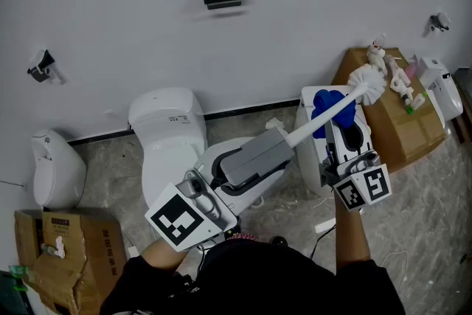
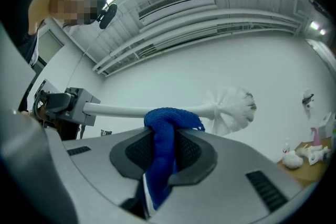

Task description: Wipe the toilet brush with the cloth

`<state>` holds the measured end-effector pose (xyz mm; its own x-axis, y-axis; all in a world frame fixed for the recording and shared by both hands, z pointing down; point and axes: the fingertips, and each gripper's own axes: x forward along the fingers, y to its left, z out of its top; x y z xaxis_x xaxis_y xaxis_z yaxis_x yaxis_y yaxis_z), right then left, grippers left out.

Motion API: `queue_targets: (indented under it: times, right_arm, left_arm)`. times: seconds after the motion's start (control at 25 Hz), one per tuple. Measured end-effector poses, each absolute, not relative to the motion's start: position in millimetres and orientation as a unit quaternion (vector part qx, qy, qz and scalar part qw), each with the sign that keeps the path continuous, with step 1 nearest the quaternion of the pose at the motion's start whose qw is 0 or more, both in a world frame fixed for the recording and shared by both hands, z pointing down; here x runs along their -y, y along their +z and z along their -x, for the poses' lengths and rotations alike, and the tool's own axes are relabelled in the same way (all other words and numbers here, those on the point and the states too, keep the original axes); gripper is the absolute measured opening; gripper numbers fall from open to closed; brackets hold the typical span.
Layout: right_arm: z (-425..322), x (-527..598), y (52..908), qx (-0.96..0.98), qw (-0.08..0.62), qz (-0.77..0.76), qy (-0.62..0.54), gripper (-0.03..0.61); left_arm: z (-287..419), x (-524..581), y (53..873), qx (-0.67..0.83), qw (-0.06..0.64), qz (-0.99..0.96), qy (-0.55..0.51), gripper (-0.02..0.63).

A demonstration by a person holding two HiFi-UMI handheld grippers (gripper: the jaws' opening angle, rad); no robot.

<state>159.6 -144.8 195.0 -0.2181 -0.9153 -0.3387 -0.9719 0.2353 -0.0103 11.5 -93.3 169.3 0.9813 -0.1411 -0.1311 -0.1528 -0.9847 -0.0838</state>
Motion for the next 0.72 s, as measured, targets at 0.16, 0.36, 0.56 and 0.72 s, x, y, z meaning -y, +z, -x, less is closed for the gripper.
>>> queue_targets:
  times: [0.16,0.36,0.56,0.72]
  right_arm:
    - [-172.0,146.6,194.2,-0.764,0.138,0.623,0.102,0.075]
    - [-182.7,146.2,194.4,-0.754,0.14,0.634,0.1,0.075]
    - [-184.3,146.3,194.5,-0.753,0.141,0.635,0.097,0.075]
    - [-189.0,146.1,193.9,-0.75,0.142,0.639,0.097,0.075]
  left_arm:
    - [-12.0,93.4,168.5,-0.071,0.045,0.994,0.064,0.183]
    - [-11.9,92.5,169.4,-0.068,0.047,0.995,0.062,0.183]
    - [-11.8,92.3,169.8,-0.066,0.047,0.995,0.06,0.183]
    - [-11.2,92.1,169.5,-0.065,0.047,0.995,0.06,0.183]
